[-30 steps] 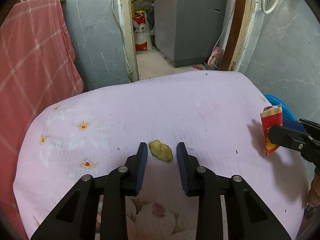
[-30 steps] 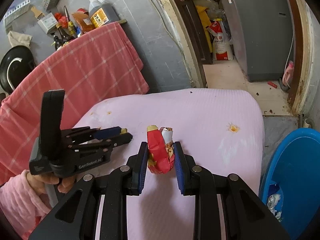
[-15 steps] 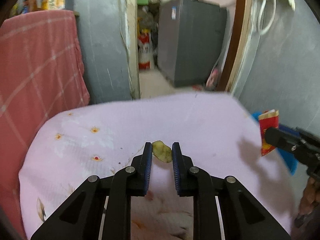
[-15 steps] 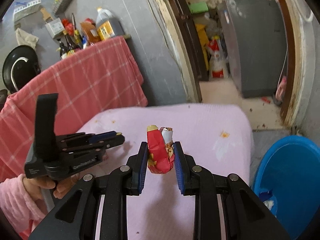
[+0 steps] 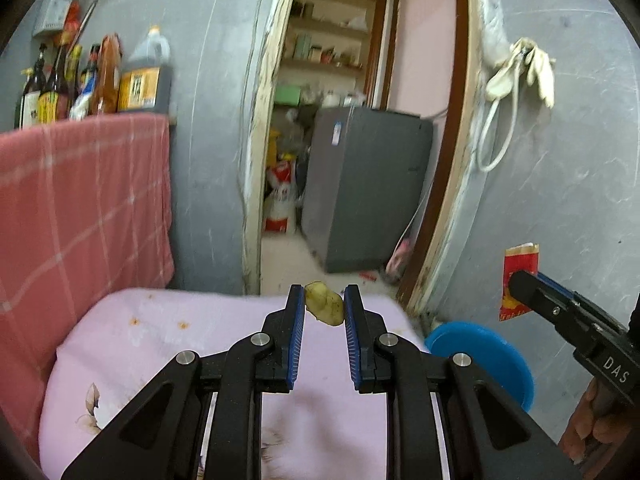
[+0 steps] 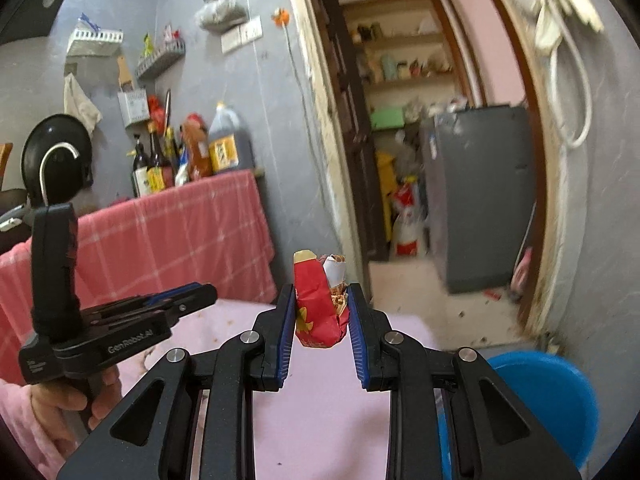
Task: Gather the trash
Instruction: 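Carry the red wrapper and brown scrap over the blue basin, then open both tools to drop the wrapper and scrap into the basin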
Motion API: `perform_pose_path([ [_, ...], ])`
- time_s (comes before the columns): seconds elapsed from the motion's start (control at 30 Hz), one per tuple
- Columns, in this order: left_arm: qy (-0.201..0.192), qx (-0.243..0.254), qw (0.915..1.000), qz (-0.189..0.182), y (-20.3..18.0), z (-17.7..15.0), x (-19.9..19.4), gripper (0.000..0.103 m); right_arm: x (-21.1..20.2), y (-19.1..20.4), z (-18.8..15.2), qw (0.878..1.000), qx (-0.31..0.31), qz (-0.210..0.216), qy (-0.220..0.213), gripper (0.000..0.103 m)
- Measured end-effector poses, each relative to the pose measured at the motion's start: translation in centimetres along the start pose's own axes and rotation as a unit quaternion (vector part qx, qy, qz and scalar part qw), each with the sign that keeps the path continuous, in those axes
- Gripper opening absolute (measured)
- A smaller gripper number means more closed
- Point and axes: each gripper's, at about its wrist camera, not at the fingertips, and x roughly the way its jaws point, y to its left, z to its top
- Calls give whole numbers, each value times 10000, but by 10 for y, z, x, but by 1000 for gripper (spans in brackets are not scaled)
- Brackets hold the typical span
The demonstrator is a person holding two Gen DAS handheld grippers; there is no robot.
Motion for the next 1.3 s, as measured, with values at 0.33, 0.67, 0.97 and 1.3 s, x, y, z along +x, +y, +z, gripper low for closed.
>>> perform_pose_path([
  [0.33,-654,282,9968,-349,-54,14,-31,16,-59,-20,13,9961,-185,-559,-653,23],
  [0.67,-749,386,9923,-909,-110,6,-19,17,-97,-60,0,9889,-145,-1237,-806,23],
  [0.97,-263,491,9903,-1274,-157,-9,24,17,-106,-116,-33,9823,242,-1764,-591,23],
  [1.3,327,596,9882,-1371,-189,-31,75,17,-102,-166,-69,9764,750,-2004,-286,26],
])
